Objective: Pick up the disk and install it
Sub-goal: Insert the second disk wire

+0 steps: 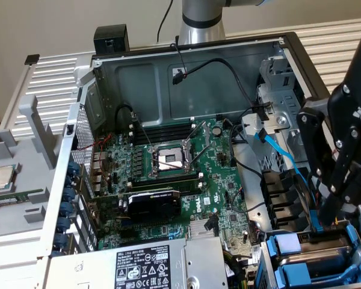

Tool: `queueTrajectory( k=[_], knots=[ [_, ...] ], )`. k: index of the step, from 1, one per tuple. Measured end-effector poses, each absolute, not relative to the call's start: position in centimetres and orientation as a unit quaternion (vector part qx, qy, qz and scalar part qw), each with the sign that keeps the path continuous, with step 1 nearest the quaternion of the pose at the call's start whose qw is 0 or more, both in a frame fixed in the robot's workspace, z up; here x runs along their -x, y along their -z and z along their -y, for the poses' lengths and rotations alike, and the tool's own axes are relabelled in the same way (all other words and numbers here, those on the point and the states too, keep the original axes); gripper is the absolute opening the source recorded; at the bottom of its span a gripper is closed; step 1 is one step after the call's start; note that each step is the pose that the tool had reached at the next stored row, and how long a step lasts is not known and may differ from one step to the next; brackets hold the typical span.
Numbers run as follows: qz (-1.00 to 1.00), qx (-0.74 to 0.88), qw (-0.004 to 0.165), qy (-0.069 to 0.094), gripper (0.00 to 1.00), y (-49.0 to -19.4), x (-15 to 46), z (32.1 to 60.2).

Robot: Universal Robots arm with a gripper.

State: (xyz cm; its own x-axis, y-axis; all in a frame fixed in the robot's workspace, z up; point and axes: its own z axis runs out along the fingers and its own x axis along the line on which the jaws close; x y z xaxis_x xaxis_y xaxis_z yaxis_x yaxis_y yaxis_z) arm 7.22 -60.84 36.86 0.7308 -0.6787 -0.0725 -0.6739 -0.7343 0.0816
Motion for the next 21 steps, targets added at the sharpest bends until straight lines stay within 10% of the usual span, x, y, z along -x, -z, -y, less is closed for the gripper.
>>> queueTrajectory(
  k=[21],
  knots=[
    [0.264,-0.963,0.028,0.043,0.11,-36.9,-7.9,59.3]
  ],
)
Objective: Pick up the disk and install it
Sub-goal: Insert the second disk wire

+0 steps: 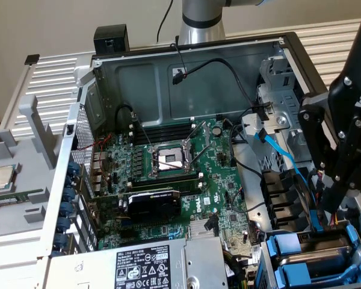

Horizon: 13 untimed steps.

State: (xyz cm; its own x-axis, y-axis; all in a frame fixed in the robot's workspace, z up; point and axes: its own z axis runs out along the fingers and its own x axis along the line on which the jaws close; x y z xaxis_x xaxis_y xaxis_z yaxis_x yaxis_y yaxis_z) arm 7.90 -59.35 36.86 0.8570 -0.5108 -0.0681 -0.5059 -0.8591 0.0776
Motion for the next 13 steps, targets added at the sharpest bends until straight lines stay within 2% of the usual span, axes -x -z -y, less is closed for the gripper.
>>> queueTrajectory(
  k=[13],
  knots=[
    [0.218,-0.975,0.028,0.042,0.11,-36.9,-7.9,58.3]
  ],
)
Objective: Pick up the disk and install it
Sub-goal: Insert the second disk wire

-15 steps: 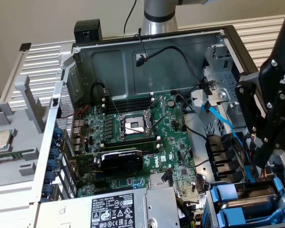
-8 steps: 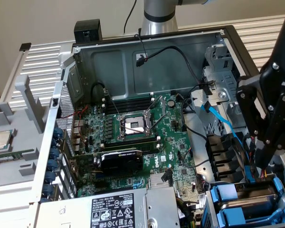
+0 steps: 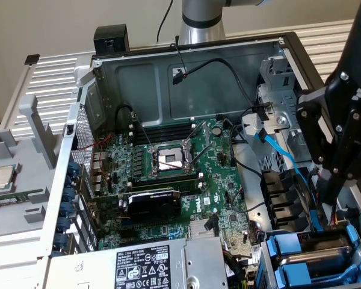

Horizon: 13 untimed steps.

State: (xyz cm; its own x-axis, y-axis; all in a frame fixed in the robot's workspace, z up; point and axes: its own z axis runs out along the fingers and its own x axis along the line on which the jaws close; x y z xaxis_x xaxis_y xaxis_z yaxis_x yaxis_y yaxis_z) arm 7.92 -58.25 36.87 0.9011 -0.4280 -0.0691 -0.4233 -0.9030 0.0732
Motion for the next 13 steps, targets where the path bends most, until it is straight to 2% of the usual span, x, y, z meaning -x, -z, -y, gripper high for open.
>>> queueTrajectory(
  k=[13],
  knots=[
    [0.162,-0.986,0.03,0.04,0.11,-36.87,-7.95,57.65]
  ],
)
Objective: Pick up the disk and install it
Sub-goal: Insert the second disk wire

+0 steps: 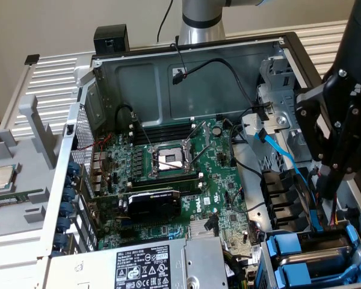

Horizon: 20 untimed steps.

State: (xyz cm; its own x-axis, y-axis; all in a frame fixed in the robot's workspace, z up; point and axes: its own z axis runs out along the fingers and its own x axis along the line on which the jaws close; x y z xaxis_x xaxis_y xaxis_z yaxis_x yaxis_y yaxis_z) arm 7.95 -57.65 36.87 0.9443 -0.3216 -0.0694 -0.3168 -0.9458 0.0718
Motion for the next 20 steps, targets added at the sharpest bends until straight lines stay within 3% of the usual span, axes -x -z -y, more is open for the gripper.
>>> queueTrajectory(
  k=[20],
  knots=[
    [0.077,-0.996,0.033,0.038,0.11,-37.18,-7.04,57.42]
  ],
)
